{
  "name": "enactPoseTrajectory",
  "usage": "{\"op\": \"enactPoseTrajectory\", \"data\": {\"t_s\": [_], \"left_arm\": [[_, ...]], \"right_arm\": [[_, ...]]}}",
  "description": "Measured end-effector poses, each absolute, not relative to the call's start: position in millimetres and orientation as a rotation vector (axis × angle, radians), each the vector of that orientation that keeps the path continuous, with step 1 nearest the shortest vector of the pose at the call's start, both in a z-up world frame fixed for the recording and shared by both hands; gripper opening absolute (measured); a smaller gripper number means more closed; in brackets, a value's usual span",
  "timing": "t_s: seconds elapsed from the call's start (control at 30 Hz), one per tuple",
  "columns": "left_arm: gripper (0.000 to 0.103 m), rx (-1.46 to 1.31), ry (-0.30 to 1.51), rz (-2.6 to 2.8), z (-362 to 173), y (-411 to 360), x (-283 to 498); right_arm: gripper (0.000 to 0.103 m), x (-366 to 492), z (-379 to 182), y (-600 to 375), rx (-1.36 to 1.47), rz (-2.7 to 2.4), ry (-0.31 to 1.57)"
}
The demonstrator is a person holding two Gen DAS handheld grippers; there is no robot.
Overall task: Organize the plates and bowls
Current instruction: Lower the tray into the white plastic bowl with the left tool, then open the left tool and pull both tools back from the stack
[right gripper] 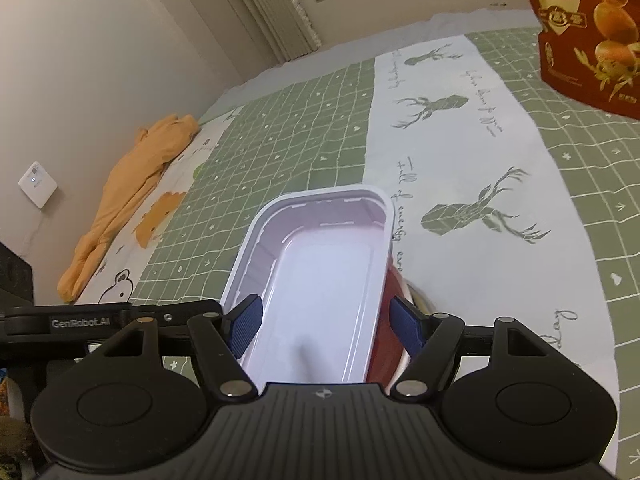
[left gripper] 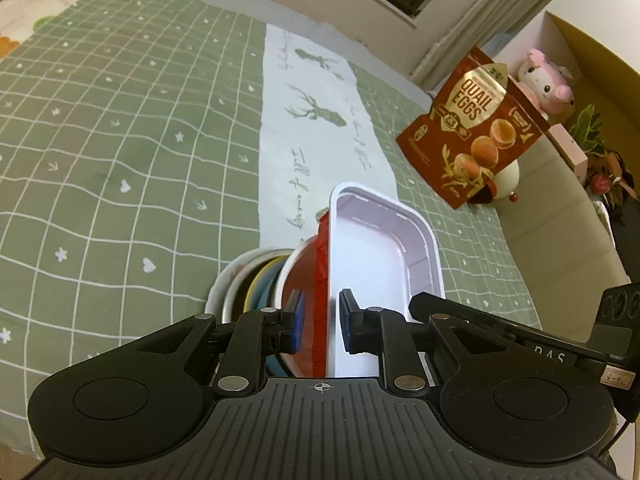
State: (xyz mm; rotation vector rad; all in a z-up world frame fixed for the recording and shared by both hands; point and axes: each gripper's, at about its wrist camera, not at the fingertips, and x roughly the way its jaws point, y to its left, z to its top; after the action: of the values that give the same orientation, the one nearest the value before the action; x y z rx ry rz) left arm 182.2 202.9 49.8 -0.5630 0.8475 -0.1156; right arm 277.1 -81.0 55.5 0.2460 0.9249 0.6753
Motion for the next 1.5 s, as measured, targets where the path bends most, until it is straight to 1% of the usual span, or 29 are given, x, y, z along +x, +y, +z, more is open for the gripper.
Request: {"op": "enactPoseTrajectory", "data": {"t_s": [0.23,0.37,0.47,0.53,0.6,0.7,0.8,0.87,0.93,1.1,1.23,1.5], "left_arm": [[0.020,-0.549,0.807,-0.117,62,200,166],[0.020,-0.504,0.698,-0.108,76,191,138],[0.020,-0.466,0.607,-0.109,82,178,112],[0.020,-0.426,0.540,-0.108,79,163,92],[0.020,-0.353,0.473,-0.089,75,144,71],[0.020,-0.216,0.392,-0.020,56,109,41],[0.020,-0.160,0.346,0.018,29,80,16],[0.020,-0.143,0.349,0.026,13,67,6],[0.019,-0.150,0.402,0.029,-2,58,1],[0.019,-0.083,0.434,0.127,-26,42,-17],[0.019,-0.075,0.468,0.123,-26,37,-18],[0.019,-0.096,0.510,0.116,-25,34,-19]], "right_arm": [[0.071,263,67,-92,0.224,0.630,0.866],[0.071,242,81,-102,0.196,0.582,0.775],[0.072,212,93,-112,0.168,0.548,0.666],[0.078,189,98,-118,0.156,0.534,0.592],[0.087,165,95,-123,0.148,0.527,0.527],[0.091,131,77,-130,0.135,0.518,0.458],[0.092,107,46,-138,0.149,0.482,0.444],[0.093,96,25,-144,0.168,0.445,0.453],[0.093,87,7,-150,0.173,0.407,0.483],[0.093,65,-18,-153,0.147,0.365,0.538],[0.093,59,-26,-142,0.071,0.421,0.608],[0.093,53,-20,-139,0.021,0.375,0.586]]}}
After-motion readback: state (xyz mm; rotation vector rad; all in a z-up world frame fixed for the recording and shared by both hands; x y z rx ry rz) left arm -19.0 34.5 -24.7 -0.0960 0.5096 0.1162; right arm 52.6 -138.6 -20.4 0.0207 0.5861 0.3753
